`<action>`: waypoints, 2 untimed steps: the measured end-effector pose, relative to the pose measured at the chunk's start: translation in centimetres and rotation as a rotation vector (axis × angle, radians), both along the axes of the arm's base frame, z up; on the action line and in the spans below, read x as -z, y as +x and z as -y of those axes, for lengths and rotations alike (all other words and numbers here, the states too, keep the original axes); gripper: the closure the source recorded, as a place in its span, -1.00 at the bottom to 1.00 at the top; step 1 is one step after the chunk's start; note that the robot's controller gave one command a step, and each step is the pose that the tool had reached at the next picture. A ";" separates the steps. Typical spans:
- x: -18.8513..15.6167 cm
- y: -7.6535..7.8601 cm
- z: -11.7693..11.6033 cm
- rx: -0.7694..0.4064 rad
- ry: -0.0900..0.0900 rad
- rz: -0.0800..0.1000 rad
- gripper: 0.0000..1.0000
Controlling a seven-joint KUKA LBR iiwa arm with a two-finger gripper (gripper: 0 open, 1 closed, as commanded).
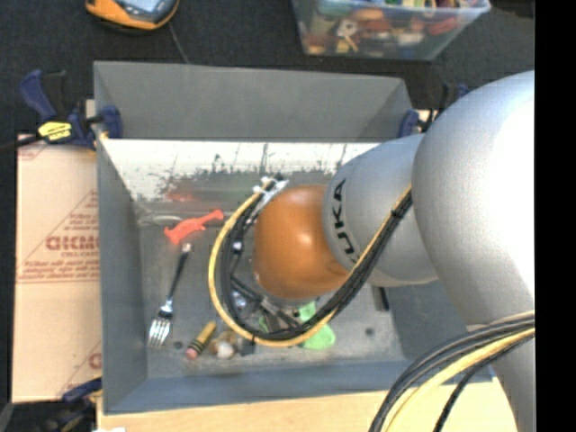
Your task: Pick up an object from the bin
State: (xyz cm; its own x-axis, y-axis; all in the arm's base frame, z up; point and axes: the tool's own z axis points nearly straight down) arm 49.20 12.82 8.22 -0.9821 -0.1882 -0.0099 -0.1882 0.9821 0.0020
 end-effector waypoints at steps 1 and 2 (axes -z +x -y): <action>-2.6 0.2 0.0 0.002 0.002 0.008 1.00; -5.6 0.1 0.1 0.005 0.000 0.002 1.00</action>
Offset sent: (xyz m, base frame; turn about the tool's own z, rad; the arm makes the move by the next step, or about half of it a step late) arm 0.0015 0.0002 0.0829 0.0017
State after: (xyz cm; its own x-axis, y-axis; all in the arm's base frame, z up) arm 49.29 12.77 13.85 -0.9830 -0.1832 -0.0122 -0.1832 0.9831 0.0016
